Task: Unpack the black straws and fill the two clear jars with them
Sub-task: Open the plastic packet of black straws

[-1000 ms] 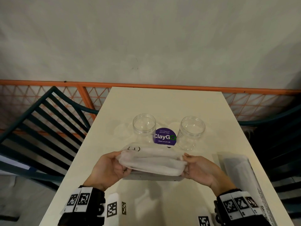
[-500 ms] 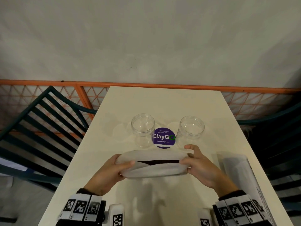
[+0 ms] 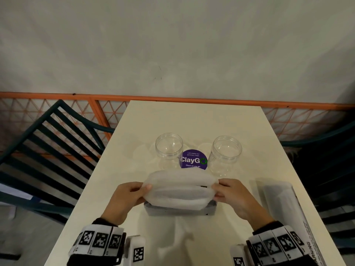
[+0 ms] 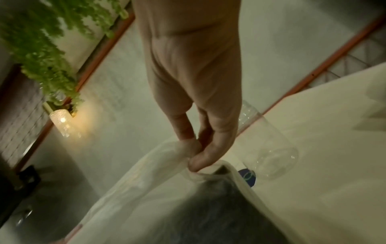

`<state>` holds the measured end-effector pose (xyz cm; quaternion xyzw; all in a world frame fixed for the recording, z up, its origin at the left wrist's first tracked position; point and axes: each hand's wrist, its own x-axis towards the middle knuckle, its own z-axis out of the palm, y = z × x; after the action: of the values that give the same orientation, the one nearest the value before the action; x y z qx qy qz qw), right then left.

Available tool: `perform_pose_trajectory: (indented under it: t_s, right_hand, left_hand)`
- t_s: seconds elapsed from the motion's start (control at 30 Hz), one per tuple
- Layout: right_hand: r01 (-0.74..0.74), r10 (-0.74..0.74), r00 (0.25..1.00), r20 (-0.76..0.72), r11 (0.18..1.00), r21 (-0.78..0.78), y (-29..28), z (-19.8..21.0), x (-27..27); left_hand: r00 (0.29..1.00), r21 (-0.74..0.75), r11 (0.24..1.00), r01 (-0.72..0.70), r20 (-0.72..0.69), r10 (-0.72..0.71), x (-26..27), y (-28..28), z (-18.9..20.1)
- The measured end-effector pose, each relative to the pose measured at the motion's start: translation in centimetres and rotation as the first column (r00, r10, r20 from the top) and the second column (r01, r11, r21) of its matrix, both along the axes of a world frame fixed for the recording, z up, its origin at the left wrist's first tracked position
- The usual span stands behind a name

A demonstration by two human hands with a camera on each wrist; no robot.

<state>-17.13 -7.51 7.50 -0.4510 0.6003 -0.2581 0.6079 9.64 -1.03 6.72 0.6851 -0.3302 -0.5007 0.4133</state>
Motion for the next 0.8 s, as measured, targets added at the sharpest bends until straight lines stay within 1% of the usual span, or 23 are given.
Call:
perform_pose_trajectory:
  t_s: [0.03, 0.1, 0.17, 0.27, 0.33, 0.37, 0.47, 0.53, 0.57, 0.6, 0.67, 0.73, 0.8]
  right_hand:
    - [-0.008, 0.003, 0.996, 0.087, 0.999, 0.051, 0.1, 0.2, 0.0]
    - [-0.015, -0.019, 0.973, 0.232, 0.989, 0.147, 0.3, 0.4, -0.2]
    - [0.006, -0.097, 0.94, 0.328, 0.964, 0.266, 0.1, 0.4, -0.4]
    - [0.051, -0.254, 0.878, 0.407, 0.893, 0.447, -0.2, 0.3, -1.0]
    - [0.039, -0.282, 0.867, 0.411, 0.86, 0.508, -0.1, 0.3, -1.4]
    - [0.023, -0.27, 0.874, 0.404, 0.854, 0.52, 0.0, 0.4, -1.6]
    - [-0.008, -0.249, 0.888, 0.386, 0.831, 0.555, 0.3, 0.9, -1.8]
    - [0.024, -0.287, 0.878, 0.382, 0.825, 0.565, 0.4, 1.3, -1.9]
    - [0.054, -0.317, 0.87, 0.377, 0.822, 0.568, 0.4, 1.4, -1.9]
    - [0.085, -0.339, 0.867, 0.366, 0.823, 0.562, 0.4, 1.4, -1.9]
    - [0.1, -0.322, 0.879, 0.35, 0.844, 0.526, 0.4, 1.4, -1.8]
    - [0.051, -0.248, 0.902, 0.353, 0.874, 0.484, 0.4, 1.3, -1.7]
    - [0.037, -0.181, 0.934, 0.308, 0.906, 0.422, 0.3, 1.1, -1.3]
  left_hand:
    - [0.997, 0.014, 1.0, 0.02, -0.077, -0.018, 0.0, 0.1, 0.3]
    - [0.986, 0.047, 0.998, 0.033, -0.163, -0.025, -0.1, 0.3, 0.6]
    - [0.967, 0.088, 0.996, -0.008, -0.254, 0.03, 0.2, 0.3, 0.5]
    - [0.897, 0.167, 0.985, -0.039, -0.428, 0.108, 0.8, 0.3, 0.2]
    - [0.839, 0.227, 0.973, -0.05, -0.518, 0.165, 1.2, 0.4, 0.0]
    - [0.824, 0.256, 0.965, -0.057, -0.534, 0.19, 1.3, 0.4, 0.0]
    - [0.796, 0.298, 0.948, -0.109, -0.545, 0.262, 1.2, 0.4, 0.3]
    - [0.791, 0.286, 0.949, -0.129, -0.548, 0.273, 1.1, 0.5, 0.5]
    - [0.803, 0.279, 0.953, -0.115, -0.539, 0.254, 1.0, 0.6, 0.6]
    - [0.831, 0.267, 0.961, -0.077, -0.515, 0.21, 0.9, 0.7, 0.7]
    - [0.891, 0.231, 0.972, 0.036, -0.447, 0.073, 0.8, 1.0, 0.9]
    - [0.931, 0.177, 0.977, 0.116, -0.362, -0.045, 0.7, 1.1, 1.0]
    - [0.961, 0.152, 0.978, 0.14, -0.258, -0.098, 0.4, 1.1, 1.1]
